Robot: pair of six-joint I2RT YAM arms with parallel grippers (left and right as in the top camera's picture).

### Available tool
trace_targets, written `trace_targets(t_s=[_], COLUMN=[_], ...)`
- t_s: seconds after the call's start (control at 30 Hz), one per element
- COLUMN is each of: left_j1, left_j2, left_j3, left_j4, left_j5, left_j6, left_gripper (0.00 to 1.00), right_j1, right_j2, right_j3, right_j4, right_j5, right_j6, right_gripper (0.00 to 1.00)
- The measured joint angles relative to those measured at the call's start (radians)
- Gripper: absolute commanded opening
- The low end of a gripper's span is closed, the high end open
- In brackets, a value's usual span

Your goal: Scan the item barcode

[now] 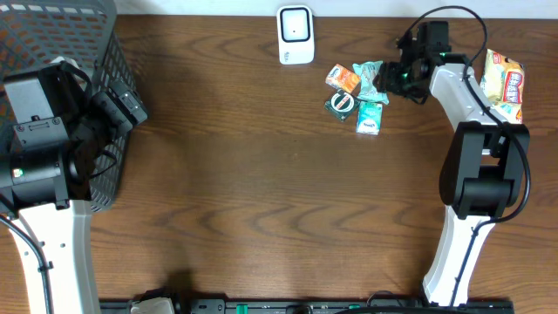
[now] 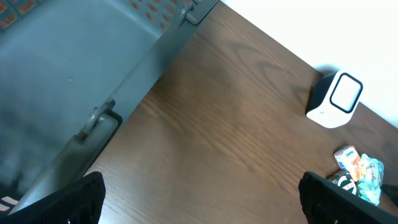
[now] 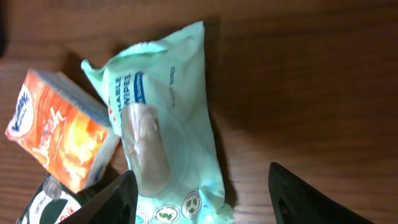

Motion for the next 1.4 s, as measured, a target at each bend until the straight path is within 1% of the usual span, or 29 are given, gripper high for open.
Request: trace_targets(t_s=[0.27, 0.3, 0.37, 0.57, 0.7, 0.73, 0.77, 0.83, 0.87, 0.97, 1.1, 1.23, 1.37, 1.4], left_j1=[0.0, 0.0, 0.0, 0.0, 0.0, 0.0, 0.0, 0.0, 0.0, 0.0, 0.0, 0.0, 0.0, 0.0], left_j2=[0.0, 0.0, 0.0, 0.0, 0.0, 0.0, 0.0, 0.0, 0.0, 0.0, 0.0, 0.0, 0.0, 0.0], left_j3=[0.0, 0.0, 0.0, 0.0, 0.0, 0.0, 0.0, 0.0, 0.0, 0.0, 0.0, 0.0, 0.0, 0.0], left_j4=[0.0, 0.0, 0.0, 0.0, 0.0, 0.0, 0.0, 0.0, 0.0, 0.0, 0.0, 0.0, 0.0, 0.0], left_j5=[0.0, 0.0, 0.0, 0.0, 0.0, 0.0, 0.0, 0.0, 0.0, 0.0, 0.0, 0.0, 0.0, 0.0], left_j6=[0.0, 0.0, 0.0, 0.0, 0.0, 0.0, 0.0, 0.0, 0.0, 0.0, 0.0, 0.0, 0.0, 0.0], left_gripper=[0.98, 0.98, 0.98, 0.98, 0.98, 0.98, 0.98, 0.98, 0.98, 0.98, 0.98, 0.98, 0.98, 0.98], right_j1=[0.05, 0.06, 0.076, 0.092, 0.09, 0.09, 0.091, 0.091, 0.091, 0.09, 0.087, 0.085, 0.087, 0.091], right_j2=[0.0, 0.0, 0.0, 0.0, 0.0, 0.0, 0.0, 0.0, -0.001, -0.014, -0.044, -0.149, -0.316, -0.358], right_j3=[0.0, 0.0, 0.0, -0.05, -0.11, -0.122, -0.135, -0.143, -0.143, -0.143, -0.143, -0.144, -0.144, -0.143], right_j4=[0.047, 0.05, 0.053, 0.101, 0.162, 0.176, 0.187, 0.193, 0.195, 0.19, 0.17, 0.13, 0.075, 0.057], right_j5=[0.025, 0.03, 0.045, 0.19, 0.206, 0.204, 0.201, 0.201, 0.201, 0.2, 0.201, 0.171, 0.005, -0.073], right_j6=[0.011, 0.008, 0.005, -0.001, -0.015, -0.024, -0.034, -0.053, -0.063, -0.077, -0.077, -0.077, -0.07, -0.068], right_gripper=[0.56, 0.52, 0.5, 0.49, 0.48, 0.46, 0.4, 0.18, 0.1, 0.01, 0.01, 0.01, 0.01, 0.01])
